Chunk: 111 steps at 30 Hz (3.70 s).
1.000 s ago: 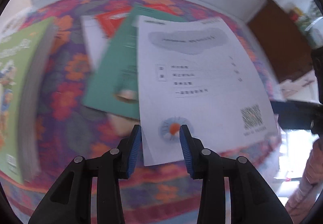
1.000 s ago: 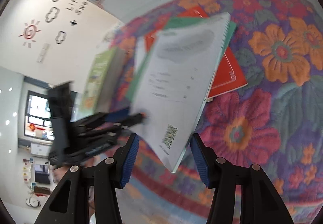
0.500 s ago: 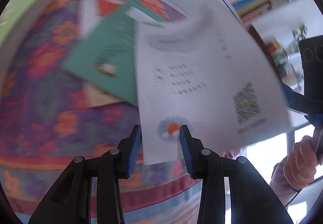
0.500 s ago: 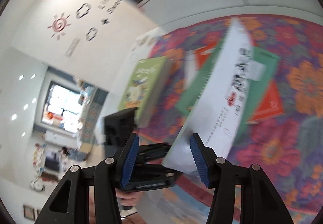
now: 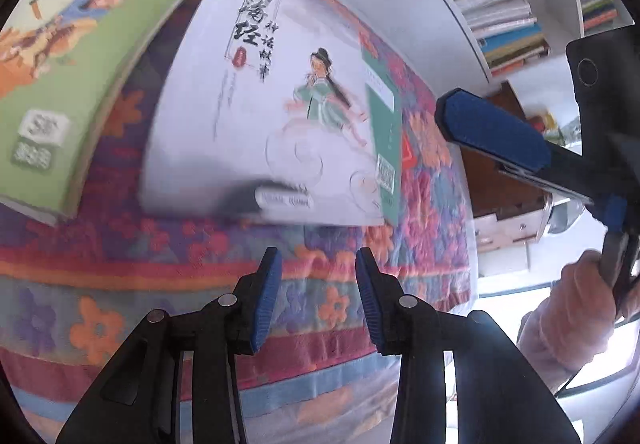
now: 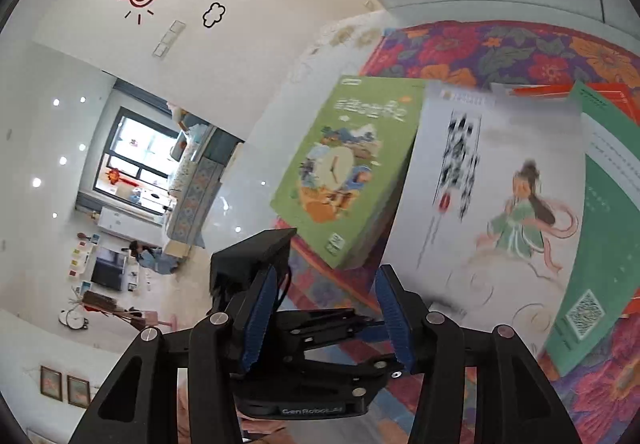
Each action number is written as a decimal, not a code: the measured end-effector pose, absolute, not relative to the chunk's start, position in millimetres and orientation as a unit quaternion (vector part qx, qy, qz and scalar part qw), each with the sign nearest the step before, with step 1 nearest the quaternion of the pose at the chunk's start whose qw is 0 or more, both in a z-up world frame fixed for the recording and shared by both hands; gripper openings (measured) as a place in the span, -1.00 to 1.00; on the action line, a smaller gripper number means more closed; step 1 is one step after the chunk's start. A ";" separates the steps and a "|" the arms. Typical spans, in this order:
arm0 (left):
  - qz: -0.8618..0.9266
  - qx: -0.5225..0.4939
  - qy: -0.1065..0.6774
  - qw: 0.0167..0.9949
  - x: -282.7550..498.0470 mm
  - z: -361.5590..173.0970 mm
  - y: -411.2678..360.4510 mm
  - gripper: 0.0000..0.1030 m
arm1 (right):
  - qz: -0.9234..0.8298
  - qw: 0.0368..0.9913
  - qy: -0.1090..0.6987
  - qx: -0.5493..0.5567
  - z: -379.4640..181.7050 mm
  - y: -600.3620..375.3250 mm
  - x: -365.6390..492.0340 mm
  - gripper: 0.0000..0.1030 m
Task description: Organize books
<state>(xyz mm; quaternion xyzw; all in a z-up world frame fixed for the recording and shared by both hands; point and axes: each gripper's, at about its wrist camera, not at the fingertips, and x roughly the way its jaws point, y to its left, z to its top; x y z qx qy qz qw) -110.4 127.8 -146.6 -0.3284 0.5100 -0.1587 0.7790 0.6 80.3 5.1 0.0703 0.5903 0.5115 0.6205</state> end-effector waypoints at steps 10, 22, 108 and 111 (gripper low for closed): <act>-0.049 -0.175 0.494 0.850 -114.3 -117.6 94.0 -0.31 | 0.372 0.683 0.626 0.059 -40.2 1.1 41.7 -0.01; -0.048 -0.153 0.509 0.846 -116.5 -140.1 101.8 -0.31 | 0.397 0.603 0.675 0.150 -105.4 -18.3 49.9 -0.01; -0.134 -0.214 0.506 0.825 -110.7 -152.5 133.7 -0.47 | 0.455 0.599 0.643 0.144 -107.3 -80.3 1.9 0.03; -0.124 -0.202 0.503 0.831 -111.3 -150.7 129.1 -0.47 | 0.458 0.583 0.653 0.153 -109.9 -78.2 7.4 -0.06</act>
